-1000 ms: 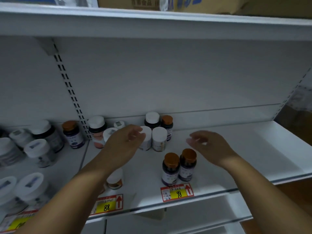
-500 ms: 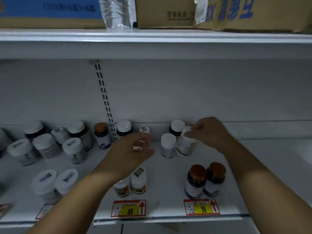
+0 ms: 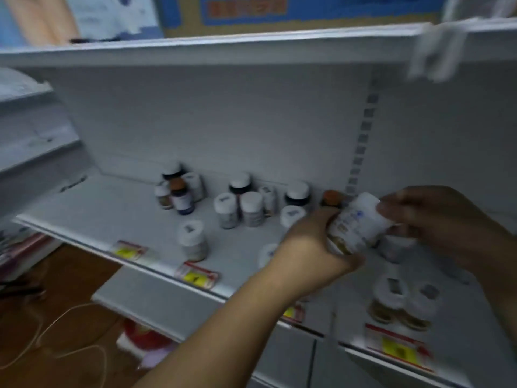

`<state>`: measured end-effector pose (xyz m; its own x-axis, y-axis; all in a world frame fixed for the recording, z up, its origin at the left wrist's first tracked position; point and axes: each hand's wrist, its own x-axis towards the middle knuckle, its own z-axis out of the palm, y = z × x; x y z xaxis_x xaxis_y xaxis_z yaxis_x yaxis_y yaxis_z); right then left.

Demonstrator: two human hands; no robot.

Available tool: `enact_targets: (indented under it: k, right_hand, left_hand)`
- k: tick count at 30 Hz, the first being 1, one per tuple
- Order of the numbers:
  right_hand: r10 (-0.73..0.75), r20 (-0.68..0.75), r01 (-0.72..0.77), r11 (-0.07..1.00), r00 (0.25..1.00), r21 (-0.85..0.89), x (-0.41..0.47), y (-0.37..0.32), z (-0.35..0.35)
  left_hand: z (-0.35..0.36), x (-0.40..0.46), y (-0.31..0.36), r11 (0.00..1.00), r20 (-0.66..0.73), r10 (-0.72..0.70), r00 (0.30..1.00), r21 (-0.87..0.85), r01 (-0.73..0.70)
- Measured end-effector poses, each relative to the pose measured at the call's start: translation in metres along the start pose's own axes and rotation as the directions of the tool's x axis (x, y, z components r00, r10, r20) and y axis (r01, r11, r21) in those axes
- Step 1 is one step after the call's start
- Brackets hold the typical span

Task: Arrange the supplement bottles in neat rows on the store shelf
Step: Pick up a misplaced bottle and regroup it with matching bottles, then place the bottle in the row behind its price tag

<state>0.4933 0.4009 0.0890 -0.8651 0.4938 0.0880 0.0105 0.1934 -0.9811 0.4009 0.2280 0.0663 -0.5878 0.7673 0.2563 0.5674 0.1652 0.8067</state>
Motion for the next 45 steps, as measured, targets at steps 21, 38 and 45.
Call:
enact_targets:
  k: [21,38,45]
  right_hand:
    - [0.089,0.160,0.048,0.718,0.983,-0.694,0.077,0.056,0.266]
    - [-0.062,0.260,0.267,0.292,0.964,-0.919,0.168,0.045,0.275]
    - [-0.060,0.295,0.298,0.334,0.954,-0.894,0.170,0.048,0.266]
  left_hand:
    - [-0.217,0.011,-0.204,0.967,0.021,-0.197,0.980,0.170,0.190]
    - [-0.210,0.028,-0.210,0.975,-0.053,-0.223,0.973,-0.006,0.223]
    - [-0.204,0.034,-0.203,0.983,-0.058,-0.181,0.982,-0.038,0.179]
